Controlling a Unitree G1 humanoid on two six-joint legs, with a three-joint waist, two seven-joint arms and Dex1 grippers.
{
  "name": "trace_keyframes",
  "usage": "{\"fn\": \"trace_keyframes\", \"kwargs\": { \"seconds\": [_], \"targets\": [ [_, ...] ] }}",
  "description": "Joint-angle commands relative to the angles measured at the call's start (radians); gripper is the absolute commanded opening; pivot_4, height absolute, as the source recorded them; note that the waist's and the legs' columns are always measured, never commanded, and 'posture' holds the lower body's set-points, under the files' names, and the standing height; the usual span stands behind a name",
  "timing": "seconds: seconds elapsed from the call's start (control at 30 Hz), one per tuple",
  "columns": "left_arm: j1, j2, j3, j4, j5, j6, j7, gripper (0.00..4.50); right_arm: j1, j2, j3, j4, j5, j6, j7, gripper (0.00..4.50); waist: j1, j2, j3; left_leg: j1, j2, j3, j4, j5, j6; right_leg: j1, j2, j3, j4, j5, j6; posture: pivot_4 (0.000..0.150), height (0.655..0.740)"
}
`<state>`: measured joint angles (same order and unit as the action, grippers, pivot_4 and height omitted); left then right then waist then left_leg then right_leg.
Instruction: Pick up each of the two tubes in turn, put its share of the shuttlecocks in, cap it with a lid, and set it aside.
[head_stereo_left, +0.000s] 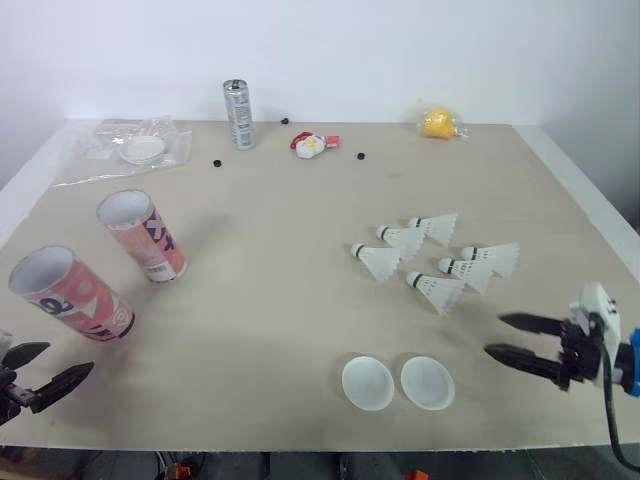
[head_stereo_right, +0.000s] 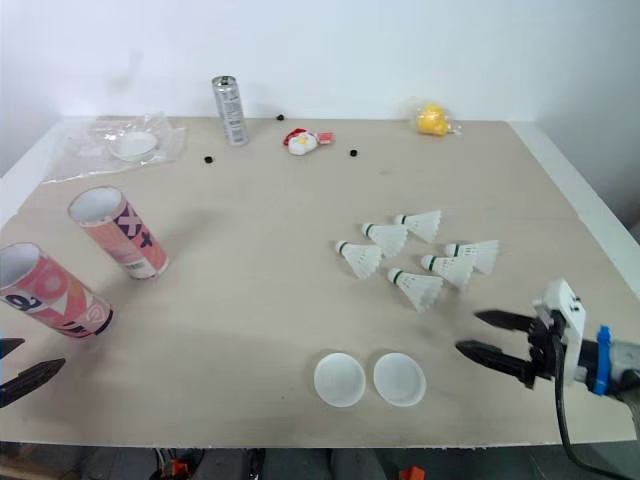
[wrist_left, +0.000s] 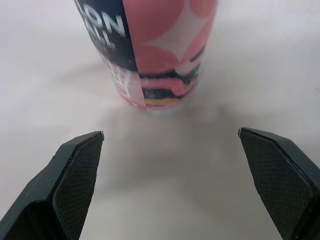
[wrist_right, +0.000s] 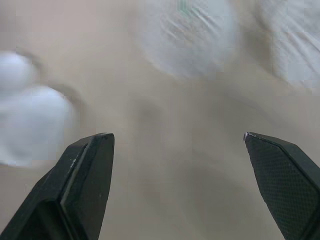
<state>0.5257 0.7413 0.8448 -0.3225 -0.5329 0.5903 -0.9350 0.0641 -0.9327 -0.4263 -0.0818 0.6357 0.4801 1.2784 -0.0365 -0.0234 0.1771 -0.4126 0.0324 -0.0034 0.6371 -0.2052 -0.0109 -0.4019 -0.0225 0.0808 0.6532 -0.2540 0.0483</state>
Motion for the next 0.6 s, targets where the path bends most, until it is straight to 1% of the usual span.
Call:
{"fn": "trace_keyframes", "kwargs": {
  "seconds": [0.03,0.1,0.17,0.2,0.27,0.33,0.4,0.47,0.6],
  "targets": [
    [-0.040,-0.090,0.036,-0.003,-0.037,-0.070,0.066,4.50,-0.128,0.047,0.069,-0.210,0.142,0.070,-0.048,4.44,-0.007,-0.001,0.000,0.001,0.001,0.000,0.000,0.000,0.000,0.000,0.000,0.000,0.000,0.001,0.000,0.150,0.7400],
    [-0.050,-0.140,0.006,0.011,0.015,-0.147,0.108,4.50,-0.194,0.085,0.135,-0.257,0.154,0.089,-0.076,4.44,-0.008,-0.004,-0.001,0.003,0.002,0.000,0.000,0.000,0.000,0.002,0.001,0.000,0.000,0.002,-0.001,0.150,0.7400],
    [-0.065,-0.222,-0.050,0.016,0.060,-0.231,0.163,4.50,-0.335,0.170,0.262,-0.272,0.135,0.119,-0.139,4.44,-0.011,-0.007,-0.003,0.003,0.002,0.000,0.000,0.000,0.000,0.002,0.002,-0.001,0.000,0.002,-0.001,0.150,0.7400],
    [-0.075,-0.252,-0.064,0.018,0.063,-0.252,0.185,4.50,-0.390,0.206,0.311,-0.272,0.123,0.132,-0.167,4.44,-0.010,-0.006,-0.003,0.005,0.003,0.001,0.000,0.000,0.000,0.002,0.002,0.000,0.000,0.003,-0.002,0.150,0.7400],
    [-0.081,-0.293,-0.101,0.024,0.096,-0.300,0.219,4.50,-0.466,0.263,0.392,-0.270,0.092,0.144,-0.201,4.44,-0.009,-0.009,-0.003,0.004,0.003,0.003,0.001,0.000,0.000,0.001,0.002,0.002,0.000,0.004,-0.001,0.150,0.7400],
    [-0.108,-0.321,-0.129,0.040,0.118,-0.342,0.262,4.50,-0.519,0.307,0.452,-0.259,0.068,0.143,-0.217,4.44,-0.003,-0.012,-0.005,0.003,0.003,0.002,0.001,0.000,0.000,0.001,0.002,0.001,0.000,0.004,-0.002,0.150,0.7400],
    [-0.161,-0.339,-0.166,0.099,0.158,-0.402,0.310,4.50,-0.573,0.356,0.517,-0.225,0.033,0.123,-0.217,4.44,0.004,-0.012,-0.005,0.003,0.003,0.002,0.001,0.000,0.000,0.001,0.001,0.000,0.000,0.007,-0.007,0.150,0.7400],
    [-0.203,-0.344,-0.194,0.152,0.189,-0.452,0.337,4.50,-0.605,0.386,0.559,-0.191,-0.006,0.096,-0.209,4.44,0.006,-0.013,-0.006,0.002,0.002,0.002,0.001,0.000,0.000,0.000,0.001,0.000,0.000,0.007,-0.007,0.150,0.7400],
    [-0.288,-0.344,-0.240,0.240,0.178,-0.497,0.352,4.50,-0.638,0.419,0.599,-0.134,-0.055,0.048,-0.187,4.44,0.006,-0.014,-0.006,0.002,0.002,0.003,0.001,0.000,0.000,0.001,0.001,0.000,0.000,0.008,-0.006,0.150,0.7400]
  ]
}}
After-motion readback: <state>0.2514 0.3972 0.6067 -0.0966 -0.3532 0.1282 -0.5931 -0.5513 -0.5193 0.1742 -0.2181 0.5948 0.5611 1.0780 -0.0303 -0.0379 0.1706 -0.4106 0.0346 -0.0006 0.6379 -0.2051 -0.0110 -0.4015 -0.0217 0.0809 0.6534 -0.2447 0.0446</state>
